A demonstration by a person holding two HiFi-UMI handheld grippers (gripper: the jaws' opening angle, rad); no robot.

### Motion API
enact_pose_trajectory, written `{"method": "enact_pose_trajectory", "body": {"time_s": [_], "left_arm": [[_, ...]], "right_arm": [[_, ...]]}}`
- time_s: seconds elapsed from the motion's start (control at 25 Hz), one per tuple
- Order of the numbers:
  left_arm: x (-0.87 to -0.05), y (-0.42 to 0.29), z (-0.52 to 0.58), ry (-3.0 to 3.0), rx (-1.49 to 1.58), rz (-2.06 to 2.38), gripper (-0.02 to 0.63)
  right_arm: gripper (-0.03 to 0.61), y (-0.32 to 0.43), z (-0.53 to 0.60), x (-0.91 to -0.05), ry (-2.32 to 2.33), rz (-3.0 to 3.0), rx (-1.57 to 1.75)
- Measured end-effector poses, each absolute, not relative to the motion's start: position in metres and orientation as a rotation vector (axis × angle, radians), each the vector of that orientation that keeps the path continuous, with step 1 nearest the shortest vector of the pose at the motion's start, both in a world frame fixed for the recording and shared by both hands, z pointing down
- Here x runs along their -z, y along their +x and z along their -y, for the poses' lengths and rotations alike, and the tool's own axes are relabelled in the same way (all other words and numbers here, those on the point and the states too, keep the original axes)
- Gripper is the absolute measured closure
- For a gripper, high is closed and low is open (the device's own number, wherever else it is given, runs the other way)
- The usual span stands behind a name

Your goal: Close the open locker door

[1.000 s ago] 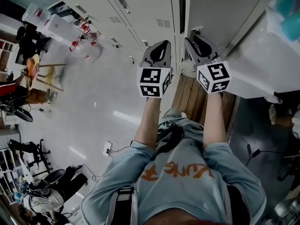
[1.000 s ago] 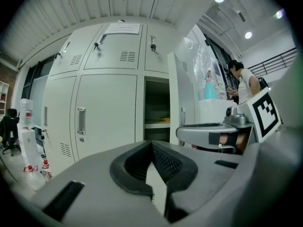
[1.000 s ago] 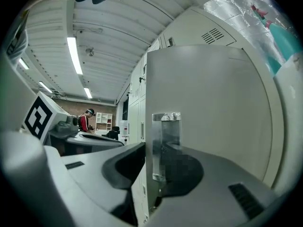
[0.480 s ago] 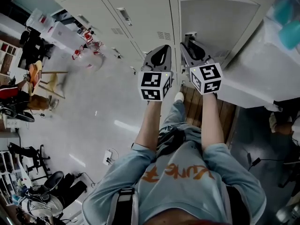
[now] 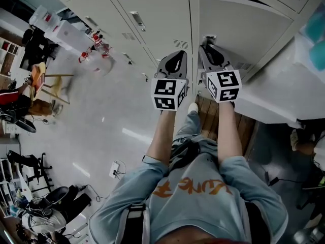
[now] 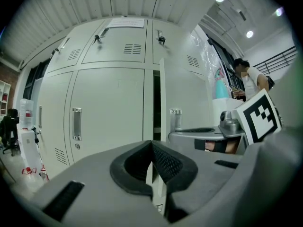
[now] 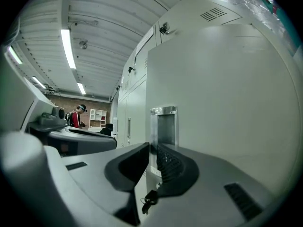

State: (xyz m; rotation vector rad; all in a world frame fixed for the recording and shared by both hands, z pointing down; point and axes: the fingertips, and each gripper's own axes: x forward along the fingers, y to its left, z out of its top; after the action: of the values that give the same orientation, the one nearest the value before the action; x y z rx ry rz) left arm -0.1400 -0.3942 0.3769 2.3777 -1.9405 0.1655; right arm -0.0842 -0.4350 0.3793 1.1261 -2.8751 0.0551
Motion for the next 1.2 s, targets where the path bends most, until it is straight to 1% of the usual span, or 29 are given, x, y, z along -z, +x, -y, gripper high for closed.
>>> {"method": "enact_pose_trajectory", "body": {"time_s": [0.24, 0.64, 1.2], "left_arm": [[-0.385, -0.151, 0.413, 2.352, -0.183, 1.939, 0.597], [-0.390, -0.163, 0.437, 2.345, -0.205, 1.936, 0.596], [-0.386, -0.166, 0.438, 2.353, -0.151, 1.930, 0.597]], "right_arm": [[0.525, -0.088, 0.458, -0.382, 1.180, 2.841, -0.042], [0.528, -0.091, 0.488, -0.383, 1.311, 2.769, -0.014], [0.526, -0.094, 0.499, -0.382, 1.360, 2.744, -0.005]]}}
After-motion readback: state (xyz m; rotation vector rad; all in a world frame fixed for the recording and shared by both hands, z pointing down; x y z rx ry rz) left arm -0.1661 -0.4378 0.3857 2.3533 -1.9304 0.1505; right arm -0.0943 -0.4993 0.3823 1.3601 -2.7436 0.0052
